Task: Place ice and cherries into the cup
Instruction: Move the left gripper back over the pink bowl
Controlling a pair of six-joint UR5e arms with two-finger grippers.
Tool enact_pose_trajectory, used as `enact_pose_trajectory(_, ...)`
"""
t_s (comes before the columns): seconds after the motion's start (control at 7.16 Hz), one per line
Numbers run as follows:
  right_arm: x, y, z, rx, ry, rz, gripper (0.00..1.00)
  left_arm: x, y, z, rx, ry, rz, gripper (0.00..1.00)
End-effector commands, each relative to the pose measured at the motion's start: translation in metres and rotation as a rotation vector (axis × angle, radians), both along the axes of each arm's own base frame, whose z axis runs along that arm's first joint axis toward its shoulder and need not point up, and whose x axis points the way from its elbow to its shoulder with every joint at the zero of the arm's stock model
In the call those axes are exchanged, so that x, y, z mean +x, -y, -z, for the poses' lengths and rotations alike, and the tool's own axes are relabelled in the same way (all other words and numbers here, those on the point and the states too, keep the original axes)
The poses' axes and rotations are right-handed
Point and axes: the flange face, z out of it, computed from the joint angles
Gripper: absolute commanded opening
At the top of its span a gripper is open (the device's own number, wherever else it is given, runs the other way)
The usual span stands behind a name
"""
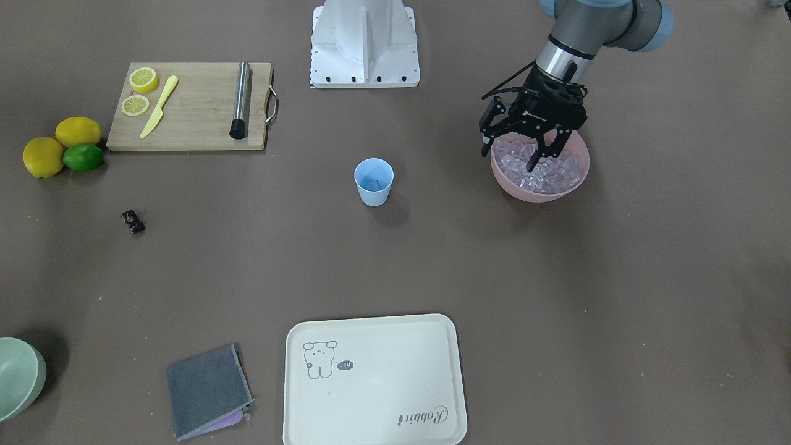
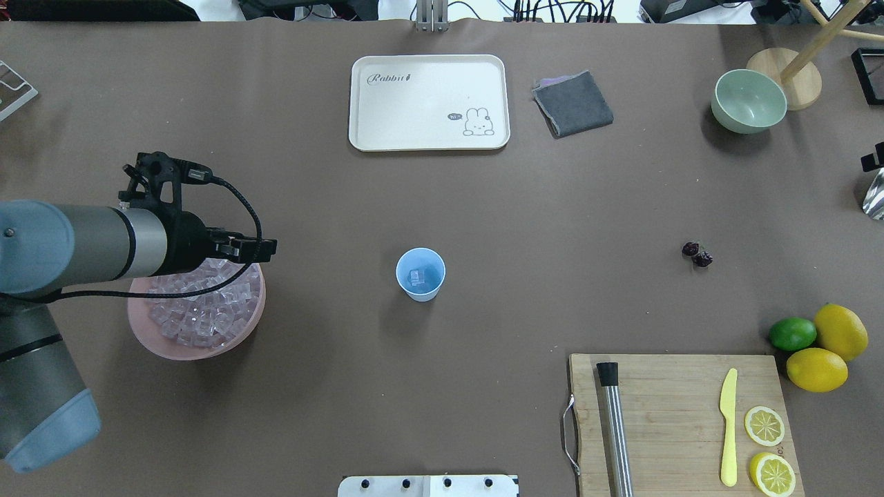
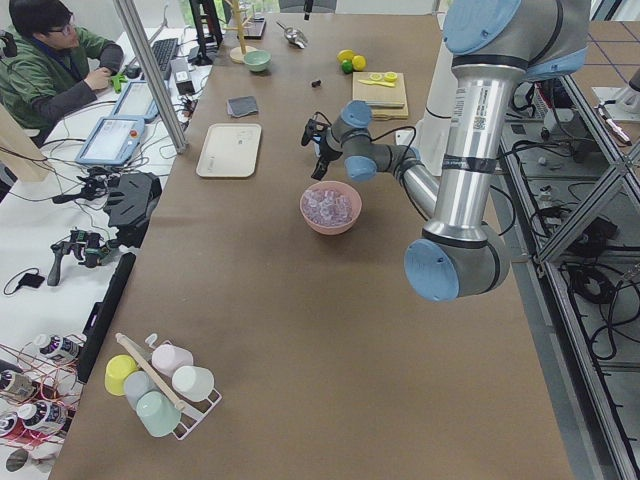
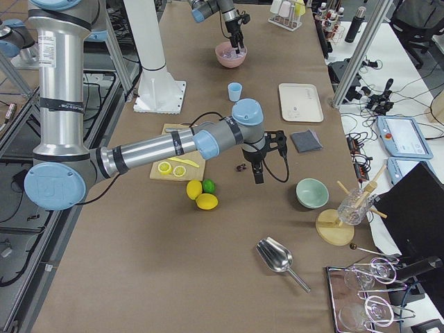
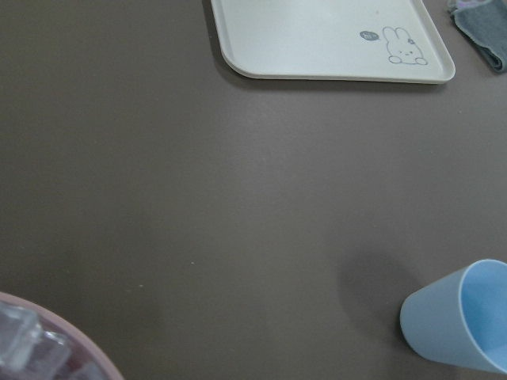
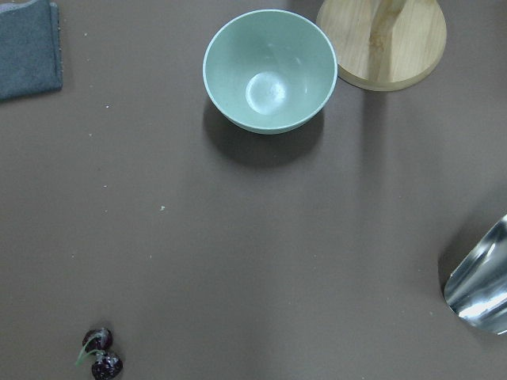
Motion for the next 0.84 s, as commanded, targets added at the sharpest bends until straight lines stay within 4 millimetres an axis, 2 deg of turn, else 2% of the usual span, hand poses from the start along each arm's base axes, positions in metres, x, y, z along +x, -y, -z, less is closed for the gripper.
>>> enact_pose_trajectory(0.0, 0.000, 0.000, 0.000, -0.001, 0.000, 0.000, 1.00, -0.012, 0.016, -0.018, 0.127, 0.095, -0.061, 0.94)
enact_pose_trajectory(0.28, 0.000, 0.000, 0.000, -0.001, 0.000, 0.000, 1.00, -0.006, 0.020, -0.029, 0.191, 0.147, -0.084, 0.93)
enact_pose_trajectory(0.42, 0.000, 0.000, 0.000, 0.000, 0.000, 0.000, 1.00, 0.002, 0.024, -0.043, 0.199, 0.163, -0.062, 0.90)
enact_pose_trajectory(0.56, 0.000, 0.000, 0.000, -0.001, 0.001, -0.001, 1.00, 0.002, 0.025, -0.047, 0.201, 0.153, -0.058, 0.83)
enact_pose_trajectory(0.7, -0.001, 0.000, 0.000, -0.001, 0.001, 0.001, 1.00, -0.001, 0.021, -0.047, 0.196, 0.148, -0.057, 0.71)
